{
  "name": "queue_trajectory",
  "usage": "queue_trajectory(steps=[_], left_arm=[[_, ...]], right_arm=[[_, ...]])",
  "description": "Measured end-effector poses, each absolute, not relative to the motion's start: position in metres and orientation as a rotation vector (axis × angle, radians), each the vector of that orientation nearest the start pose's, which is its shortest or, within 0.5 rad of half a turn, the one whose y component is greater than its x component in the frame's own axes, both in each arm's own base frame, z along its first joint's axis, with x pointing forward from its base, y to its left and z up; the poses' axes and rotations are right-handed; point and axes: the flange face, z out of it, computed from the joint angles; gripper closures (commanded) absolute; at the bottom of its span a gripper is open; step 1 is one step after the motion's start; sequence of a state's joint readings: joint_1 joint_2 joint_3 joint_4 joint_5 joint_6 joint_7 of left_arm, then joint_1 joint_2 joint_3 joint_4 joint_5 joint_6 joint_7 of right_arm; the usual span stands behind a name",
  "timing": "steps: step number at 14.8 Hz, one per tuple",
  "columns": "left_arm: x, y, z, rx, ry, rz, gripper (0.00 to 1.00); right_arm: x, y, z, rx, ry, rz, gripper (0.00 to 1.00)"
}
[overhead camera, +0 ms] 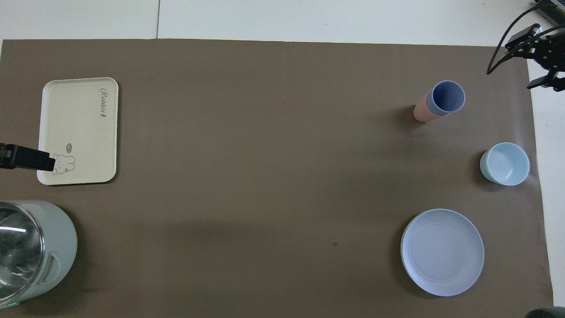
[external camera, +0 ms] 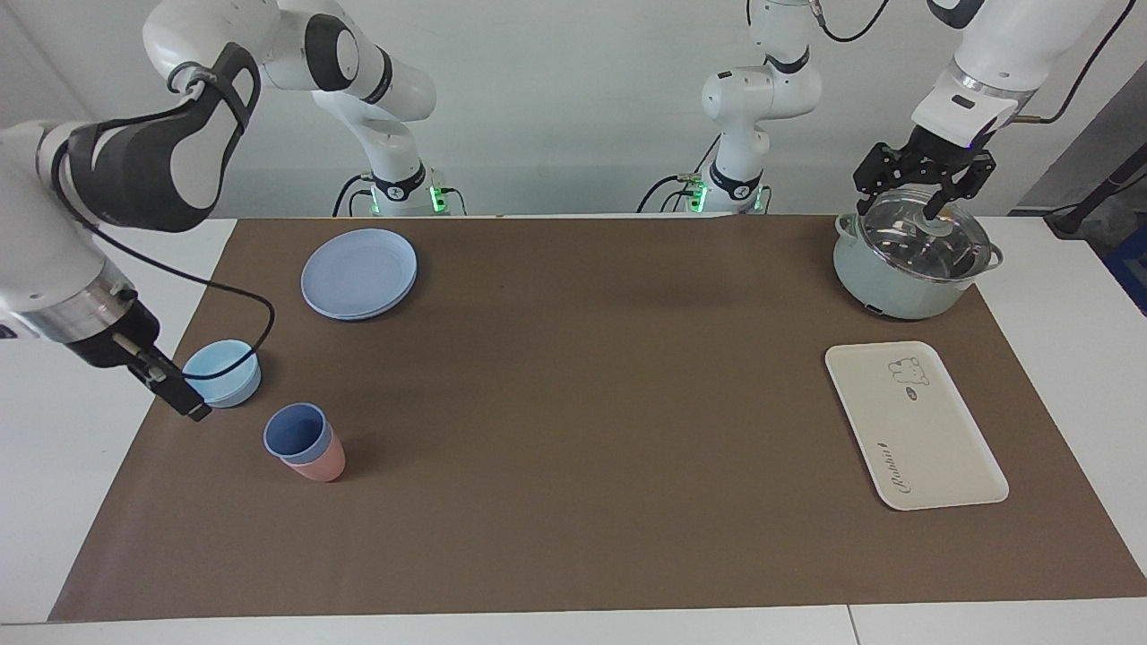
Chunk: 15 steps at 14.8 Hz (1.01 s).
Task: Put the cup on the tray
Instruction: 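Move the right gripper over to the nested blue and pink cups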
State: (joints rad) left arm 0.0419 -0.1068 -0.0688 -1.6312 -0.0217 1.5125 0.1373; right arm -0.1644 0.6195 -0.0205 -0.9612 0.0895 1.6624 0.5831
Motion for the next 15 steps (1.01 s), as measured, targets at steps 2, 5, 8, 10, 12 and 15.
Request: queue_trajectory(steps=[2, 5, 8, 10, 12, 15], left_arm=[[0.515, -0.018, 0.648, -3.146, 0.26, 0.018, 0.0], [0.515, -0.018, 0.648, -3.146, 0.26, 0.018, 0.0], [0.515, -0.018, 0.648, -3.146, 0.26, 0.018, 0.0], [0.515, -0.018, 0.648, -3.146, 0.26, 0.018, 0.0], [0.515, -0.018, 0.648, -3.146, 0.26, 0.018, 0.0], [0.515, -0.018, 0.648, -3.146, 0.26, 0.018, 0.0]], right_arm=[[0.734, -0.13, 0.499, -2.742, 1.228, -0.084, 0.11], [0.74, -0.145, 0.473, -2.638, 1.348, -0.023, 0.1], [0.742, -0.162, 0.436, -2.539, 1.417, 0.076, 0.08], [0.745, -0.169, 0.41, -2.47, 1.468, 0.144, 0.07], [0.747, -0.166, 0.391, -2.384, 1.538, 0.209, 0.06], [0.748, -0.162, 0.375, -2.273, 1.615, 0.294, 0.06]])
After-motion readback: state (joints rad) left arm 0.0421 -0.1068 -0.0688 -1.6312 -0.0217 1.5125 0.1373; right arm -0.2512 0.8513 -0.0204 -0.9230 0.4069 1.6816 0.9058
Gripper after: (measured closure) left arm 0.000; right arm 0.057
